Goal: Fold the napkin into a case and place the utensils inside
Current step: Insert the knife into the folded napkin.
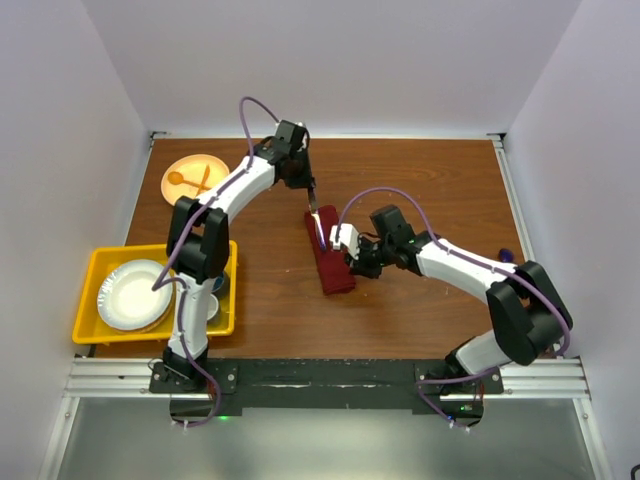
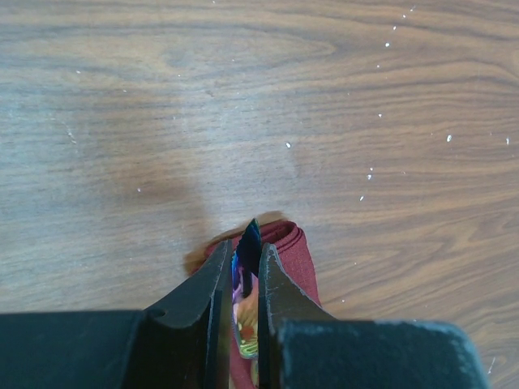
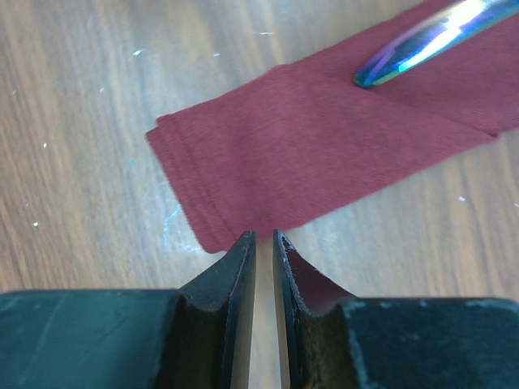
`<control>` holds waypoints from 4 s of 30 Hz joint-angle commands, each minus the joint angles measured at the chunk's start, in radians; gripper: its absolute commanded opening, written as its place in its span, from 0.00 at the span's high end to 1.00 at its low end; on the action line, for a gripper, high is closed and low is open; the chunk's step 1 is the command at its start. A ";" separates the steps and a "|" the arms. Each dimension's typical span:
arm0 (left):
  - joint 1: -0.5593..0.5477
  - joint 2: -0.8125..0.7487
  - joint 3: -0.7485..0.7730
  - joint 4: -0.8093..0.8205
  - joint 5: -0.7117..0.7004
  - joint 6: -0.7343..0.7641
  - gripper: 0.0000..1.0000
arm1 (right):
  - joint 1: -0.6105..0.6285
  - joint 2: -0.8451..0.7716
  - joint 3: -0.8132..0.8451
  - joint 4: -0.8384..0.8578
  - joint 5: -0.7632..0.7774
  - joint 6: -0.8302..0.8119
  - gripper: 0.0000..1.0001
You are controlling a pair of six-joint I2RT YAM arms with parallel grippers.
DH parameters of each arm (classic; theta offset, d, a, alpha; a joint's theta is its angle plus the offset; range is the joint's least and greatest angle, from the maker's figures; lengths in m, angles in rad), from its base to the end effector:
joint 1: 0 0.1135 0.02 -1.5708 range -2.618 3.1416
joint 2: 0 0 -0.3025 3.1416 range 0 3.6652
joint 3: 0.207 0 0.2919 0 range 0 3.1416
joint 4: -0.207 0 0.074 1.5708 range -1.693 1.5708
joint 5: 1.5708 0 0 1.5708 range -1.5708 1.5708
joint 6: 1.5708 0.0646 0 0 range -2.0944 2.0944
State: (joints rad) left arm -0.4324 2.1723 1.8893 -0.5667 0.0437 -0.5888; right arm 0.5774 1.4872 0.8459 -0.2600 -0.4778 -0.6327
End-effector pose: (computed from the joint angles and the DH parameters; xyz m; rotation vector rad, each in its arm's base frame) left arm 0.5197 -0.2430 0.2367 -0.1738 2.4800 -0.5055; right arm 0.2696 0.2111 0.1891 -1.5360 1.8627 0.5626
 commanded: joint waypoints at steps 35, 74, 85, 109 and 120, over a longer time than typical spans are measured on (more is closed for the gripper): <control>-0.042 -0.035 -0.147 -0.006 0.090 -0.115 1.00 | 0.082 0.030 -0.005 0.013 0.001 -0.165 0.79; -0.002 -0.127 -0.263 -0.010 0.042 -0.241 1.00 | 0.294 0.136 0.062 -0.113 0.057 -0.435 0.88; -0.012 -0.150 -0.282 -0.021 0.028 -0.281 1.00 | 0.317 0.165 0.079 -0.068 0.108 -0.390 0.89; -0.048 -0.210 -0.306 0.017 -0.073 -0.235 1.00 | 0.317 0.174 0.087 -0.059 0.110 -0.381 0.90; -0.071 -0.236 -0.308 0.060 -0.108 -0.192 1.00 | 0.317 0.177 0.091 -0.064 0.107 -0.381 0.90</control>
State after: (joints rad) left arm -0.4858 1.9942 1.5558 -0.5556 -0.0349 -0.8093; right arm 0.8909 1.6505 0.9051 -0.3504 -0.3828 -1.0142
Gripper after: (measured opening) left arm 0.153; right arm 0.101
